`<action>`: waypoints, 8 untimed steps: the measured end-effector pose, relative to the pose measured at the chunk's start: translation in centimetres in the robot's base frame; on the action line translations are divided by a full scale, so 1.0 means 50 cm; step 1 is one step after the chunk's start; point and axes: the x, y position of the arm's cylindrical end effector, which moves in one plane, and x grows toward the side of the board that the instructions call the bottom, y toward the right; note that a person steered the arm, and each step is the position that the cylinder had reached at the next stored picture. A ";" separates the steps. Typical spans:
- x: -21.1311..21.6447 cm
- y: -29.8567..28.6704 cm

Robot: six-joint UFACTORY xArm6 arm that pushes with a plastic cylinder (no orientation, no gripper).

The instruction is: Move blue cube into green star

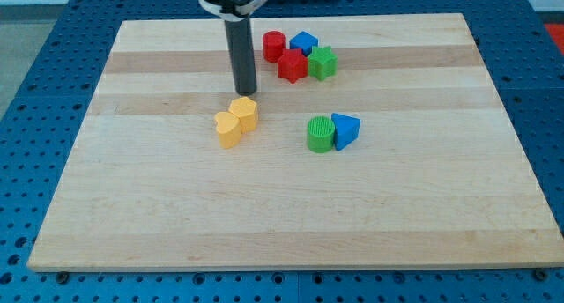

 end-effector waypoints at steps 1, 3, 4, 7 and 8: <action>-0.155 -0.002; -0.326 -0.014; -0.317 0.011; -0.238 0.118; -0.203 0.141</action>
